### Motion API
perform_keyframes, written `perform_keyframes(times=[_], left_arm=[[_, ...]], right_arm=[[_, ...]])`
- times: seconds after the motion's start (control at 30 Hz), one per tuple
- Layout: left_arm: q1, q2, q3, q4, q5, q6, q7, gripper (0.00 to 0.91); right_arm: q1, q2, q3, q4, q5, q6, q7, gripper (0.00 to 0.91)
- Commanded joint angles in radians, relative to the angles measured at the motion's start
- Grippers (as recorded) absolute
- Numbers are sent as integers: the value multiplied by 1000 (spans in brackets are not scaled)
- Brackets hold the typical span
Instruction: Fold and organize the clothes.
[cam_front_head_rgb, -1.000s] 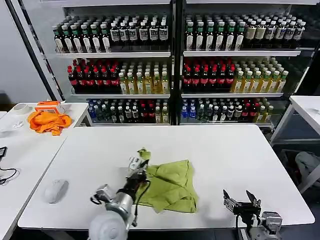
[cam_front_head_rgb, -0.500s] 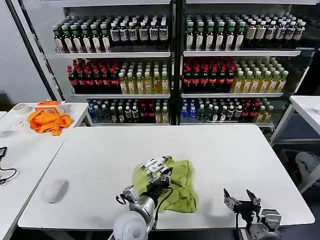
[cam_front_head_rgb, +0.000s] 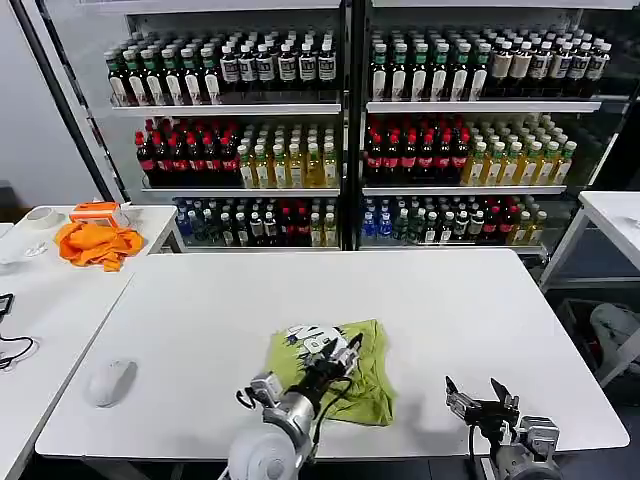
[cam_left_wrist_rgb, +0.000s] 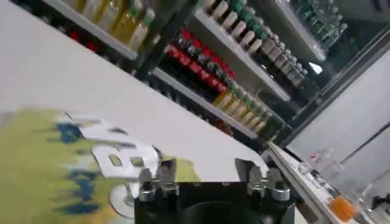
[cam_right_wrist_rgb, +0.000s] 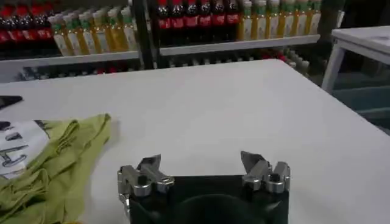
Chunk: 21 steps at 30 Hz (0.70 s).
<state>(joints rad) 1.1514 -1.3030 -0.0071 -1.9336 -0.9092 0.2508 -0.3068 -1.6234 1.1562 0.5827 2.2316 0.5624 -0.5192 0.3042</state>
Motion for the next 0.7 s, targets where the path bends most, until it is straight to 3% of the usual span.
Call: perform_keyframes(times=[0.03, 0.23, 0.7], left_arm=[[96, 135, -238, -67, 110, 24, -37, 907], [153, 171, -284, -56, 85, 67, -47, 907], [110, 101, -225, 43, 34, 114, -33, 907]], right_arm=[[10, -3, -7, -4, 0, -1, 0, 907], [20, -4, -12, -12, 1, -2, 0, 907], [14, -5, -3, -7, 2, -3, 0, 907]])
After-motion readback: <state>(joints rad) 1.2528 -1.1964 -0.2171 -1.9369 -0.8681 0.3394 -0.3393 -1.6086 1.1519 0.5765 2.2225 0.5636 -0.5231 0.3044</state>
